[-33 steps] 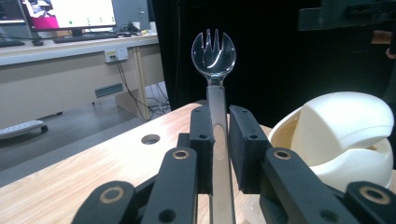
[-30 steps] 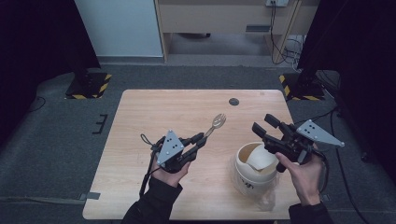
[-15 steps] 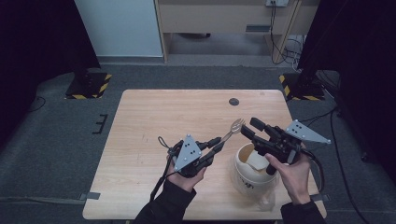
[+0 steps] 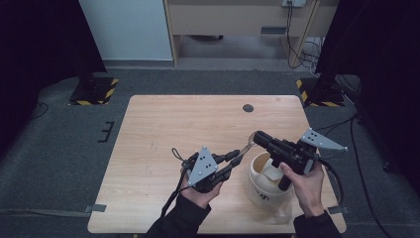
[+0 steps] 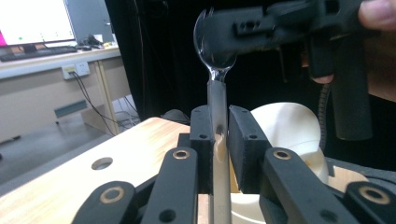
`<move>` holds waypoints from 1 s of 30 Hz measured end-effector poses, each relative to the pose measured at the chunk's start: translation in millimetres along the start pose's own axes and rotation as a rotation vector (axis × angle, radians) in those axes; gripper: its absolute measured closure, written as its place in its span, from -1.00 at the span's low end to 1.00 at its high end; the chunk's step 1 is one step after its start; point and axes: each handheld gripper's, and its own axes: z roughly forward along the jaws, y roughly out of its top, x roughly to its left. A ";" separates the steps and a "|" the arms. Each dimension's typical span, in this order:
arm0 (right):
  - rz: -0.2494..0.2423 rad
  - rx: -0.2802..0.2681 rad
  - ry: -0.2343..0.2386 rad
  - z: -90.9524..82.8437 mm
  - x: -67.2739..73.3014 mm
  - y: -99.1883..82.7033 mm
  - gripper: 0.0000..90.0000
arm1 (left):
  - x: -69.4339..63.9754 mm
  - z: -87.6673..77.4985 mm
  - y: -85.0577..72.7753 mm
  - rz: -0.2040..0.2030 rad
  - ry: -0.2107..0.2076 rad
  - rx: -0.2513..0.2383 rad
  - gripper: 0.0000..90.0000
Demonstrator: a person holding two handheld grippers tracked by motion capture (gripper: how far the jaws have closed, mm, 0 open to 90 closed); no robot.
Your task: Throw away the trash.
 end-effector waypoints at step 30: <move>-0.278 0.078 -0.258 -9.3 -8.6 -0.3 0.88 | 93.3 -94.3 -89.4 -0.141 0.295 0.315 0.07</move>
